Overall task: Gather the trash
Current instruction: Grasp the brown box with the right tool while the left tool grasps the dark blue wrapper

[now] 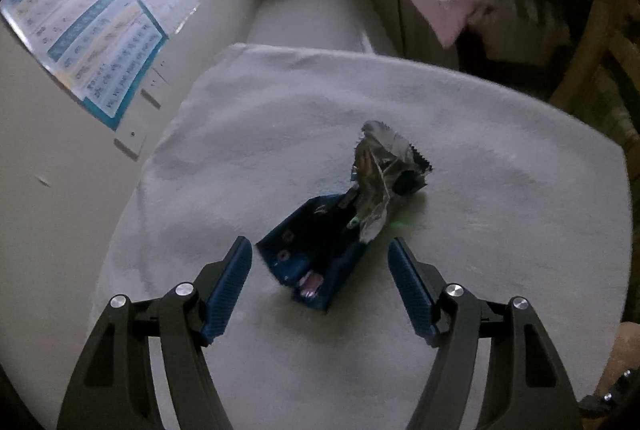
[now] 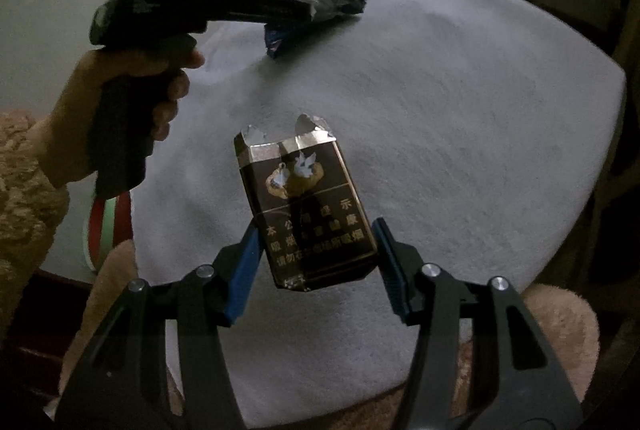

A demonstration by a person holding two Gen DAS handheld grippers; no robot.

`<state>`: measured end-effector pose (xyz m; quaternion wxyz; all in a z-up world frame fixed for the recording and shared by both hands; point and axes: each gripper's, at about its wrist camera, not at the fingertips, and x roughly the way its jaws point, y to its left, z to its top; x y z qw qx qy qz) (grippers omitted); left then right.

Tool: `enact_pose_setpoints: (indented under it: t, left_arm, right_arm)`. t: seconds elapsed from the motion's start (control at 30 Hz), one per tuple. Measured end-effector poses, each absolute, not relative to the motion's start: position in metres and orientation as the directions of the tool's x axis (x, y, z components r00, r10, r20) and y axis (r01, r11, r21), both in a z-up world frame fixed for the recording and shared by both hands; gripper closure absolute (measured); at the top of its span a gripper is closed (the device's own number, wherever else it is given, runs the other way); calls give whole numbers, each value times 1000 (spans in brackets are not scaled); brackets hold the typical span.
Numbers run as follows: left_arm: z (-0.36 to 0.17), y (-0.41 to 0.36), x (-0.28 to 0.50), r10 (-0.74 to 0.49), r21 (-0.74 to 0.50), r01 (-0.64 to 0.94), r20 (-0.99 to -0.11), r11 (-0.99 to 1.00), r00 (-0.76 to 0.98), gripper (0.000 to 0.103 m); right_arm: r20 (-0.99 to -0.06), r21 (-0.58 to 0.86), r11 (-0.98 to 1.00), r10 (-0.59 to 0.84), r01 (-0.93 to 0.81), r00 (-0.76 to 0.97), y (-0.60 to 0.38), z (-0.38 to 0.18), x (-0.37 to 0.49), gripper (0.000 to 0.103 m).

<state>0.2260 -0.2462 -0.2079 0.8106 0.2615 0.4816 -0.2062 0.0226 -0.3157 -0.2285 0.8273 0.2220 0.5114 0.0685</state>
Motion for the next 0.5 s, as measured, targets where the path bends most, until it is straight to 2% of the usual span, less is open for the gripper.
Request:
enact_pose_setpoints:
  t: [0.1, 0.13, 0.17, 0.37, 0.5]
  left_arm:
    - [-214, -248, 231, -74, 196, 570, -907, 798, 416, 68]
    - [-215, -249, 232, -79, 181, 565, -911, 805, 405, 81]
    - [-217, -250, 233, -82, 171, 560, -914, 811, 397, 89]
    - [-210, -237, 221, -101, 136, 512, -907, 848, 409, 97]
    - [-186, -214, 189, -86, 192, 477, -861, 858, 501, 97]
  right_arm:
    - [-805, 466, 876, 360, 127, 471, -322, -231, 20, 49]
    - [-804, 470, 873, 364, 128, 470, -322, -231, 20, 49]
    - [-804, 473, 871, 367, 128, 468, -323, -232, 20, 49]
    - [-804, 470, 874, 367, 123, 468, -321, -231, 20, 49]
    - [-811, 455, 881, 351, 127, 468, -319, -229, 22, 49]
